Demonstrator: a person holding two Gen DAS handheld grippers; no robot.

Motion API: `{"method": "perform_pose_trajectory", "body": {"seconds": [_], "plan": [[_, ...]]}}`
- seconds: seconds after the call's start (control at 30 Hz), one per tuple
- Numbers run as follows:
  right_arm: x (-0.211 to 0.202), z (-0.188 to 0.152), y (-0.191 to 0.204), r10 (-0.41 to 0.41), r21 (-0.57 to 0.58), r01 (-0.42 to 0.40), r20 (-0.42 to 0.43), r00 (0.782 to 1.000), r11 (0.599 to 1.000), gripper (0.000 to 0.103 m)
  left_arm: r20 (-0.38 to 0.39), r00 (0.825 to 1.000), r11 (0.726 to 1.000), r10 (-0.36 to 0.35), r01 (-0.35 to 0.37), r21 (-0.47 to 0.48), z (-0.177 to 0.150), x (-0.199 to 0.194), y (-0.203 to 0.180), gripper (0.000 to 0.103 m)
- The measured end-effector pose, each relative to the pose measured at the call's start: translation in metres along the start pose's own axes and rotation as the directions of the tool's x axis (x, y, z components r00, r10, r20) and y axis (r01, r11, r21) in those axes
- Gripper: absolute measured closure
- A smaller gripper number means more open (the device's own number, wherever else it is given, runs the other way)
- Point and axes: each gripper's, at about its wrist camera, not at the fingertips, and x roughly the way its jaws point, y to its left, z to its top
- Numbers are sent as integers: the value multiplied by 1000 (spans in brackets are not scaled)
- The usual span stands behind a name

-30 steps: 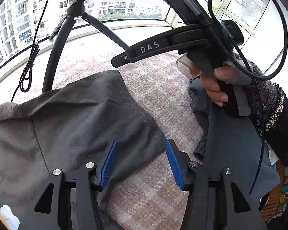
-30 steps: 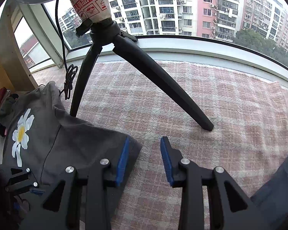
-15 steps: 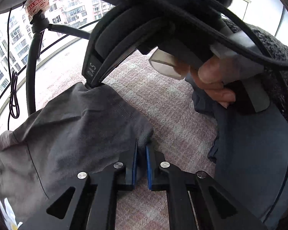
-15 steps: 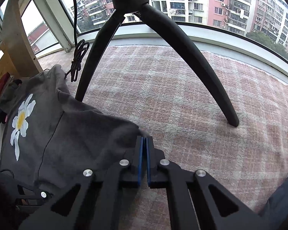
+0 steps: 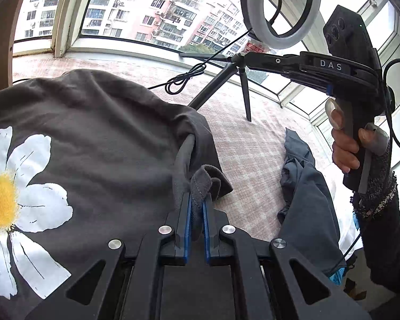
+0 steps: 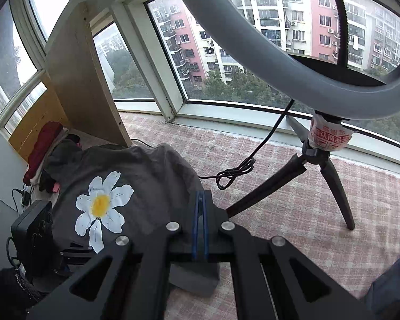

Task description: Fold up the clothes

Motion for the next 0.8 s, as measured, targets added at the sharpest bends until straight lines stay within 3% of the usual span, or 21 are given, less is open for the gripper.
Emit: {"method": "perform_pose_trajectory", "body": {"seconds": [0.1, 0.23, 0.37, 0.47, 0.5, 0.53, 0.63, 0.8], "plan": [[10, -25, -21, -15, 87, 25, -115, 993, 996, 69, -20, 1000, 1000, -3, 3, -1, -8, 5, 12, 96], [26, -78, -30, -4, 170, 37, -194, 981, 985, 68, -48, 999, 999, -13, 14, 37, -13, 25, -3, 96], [55, -107, -33, 5, 187, 43, -251, 968, 981, 68, -66, 998, 995, 22, -15, 94, -12, 32, -15, 96], [52, -103, -28, 35, 182, 7, -227, 973, 983, 70, -71, 996, 991, 44, -34, 130, -10, 32, -17, 96], [49, -101, -26, 47, 180, -8, -215, 975, 984, 93, -72, 996, 991, 47, -37, 132, -9, 32, -17, 96], [47, -99, -24, 59, 178, -22, -204, 977, 984, 101, -72, 996, 990, 49, -39, 134, -8, 32, -16, 96], [39, -93, -18, 95, 170, -65, -169, 981, 983, 101, -63, 998, 994, 29, -22, 106, -4, 34, -12, 96], [-13, -35, -7, 172, 193, -171, 15, 985, 966, 102, -42, 999, 998, 27, -24, 64, -6, 30, -3, 96]]}}
